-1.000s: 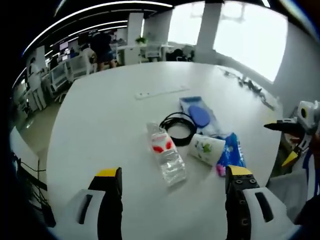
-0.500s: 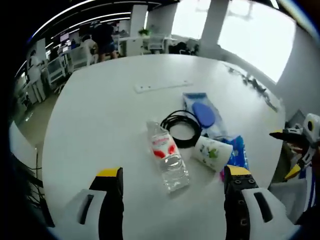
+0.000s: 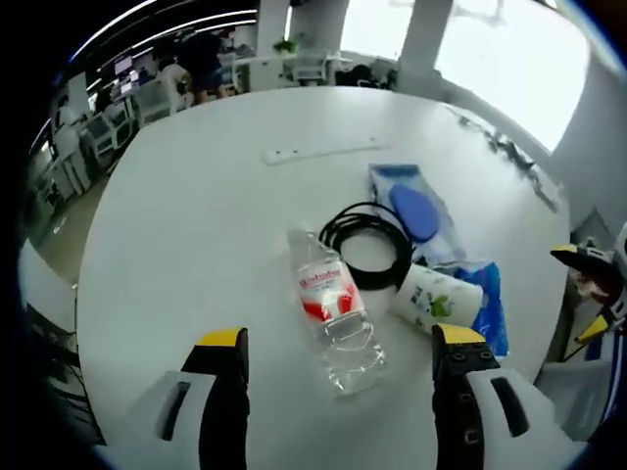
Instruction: Arrange the tabletop items into an orderly group along one side of the table until the central work area is clear of visible clutter.
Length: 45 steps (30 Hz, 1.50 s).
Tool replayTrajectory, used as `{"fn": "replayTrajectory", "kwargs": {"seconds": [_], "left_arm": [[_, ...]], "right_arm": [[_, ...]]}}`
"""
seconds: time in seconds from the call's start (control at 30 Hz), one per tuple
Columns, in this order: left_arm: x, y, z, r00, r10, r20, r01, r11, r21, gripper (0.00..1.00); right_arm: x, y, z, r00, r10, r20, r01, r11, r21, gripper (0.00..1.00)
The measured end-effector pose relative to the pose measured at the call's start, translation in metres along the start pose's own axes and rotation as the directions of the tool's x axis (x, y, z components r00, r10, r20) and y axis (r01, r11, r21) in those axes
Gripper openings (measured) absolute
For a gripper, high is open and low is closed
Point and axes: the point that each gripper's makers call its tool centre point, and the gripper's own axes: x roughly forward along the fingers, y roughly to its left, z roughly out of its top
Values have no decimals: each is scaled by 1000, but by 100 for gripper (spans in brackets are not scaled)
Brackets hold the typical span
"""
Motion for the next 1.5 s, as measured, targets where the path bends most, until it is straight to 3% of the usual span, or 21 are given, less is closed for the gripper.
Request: {"fn": "replayTrajectory", "kwargs": {"seconds": [0.3,0.47,0.77,1.0,1.5], "left_arm": [[19,3,3,999,-16,-31,14,997,-74,66],[27,3,3,999,-28,-47,21,988,-153,61],[42,9,8,997,-11,-74,-3,982,-188,57],[54,7,3,995,-17,-103,-11,963,-271,56],[75,8,-2,988,-3,-154,-40,961,-275,52]], "right_arm": [[6,-1,-1,1000,-8,1,8,1000,10,93],[9,-3,-2,1000,-23,-6,23,1000,3,93],[13,-6,-5,1000,-30,-10,30,999,22,93],[16,-7,-13,999,-30,-30,31,999,34,93],[16,-13,-23,998,-30,-62,33,999,40,93]]}}
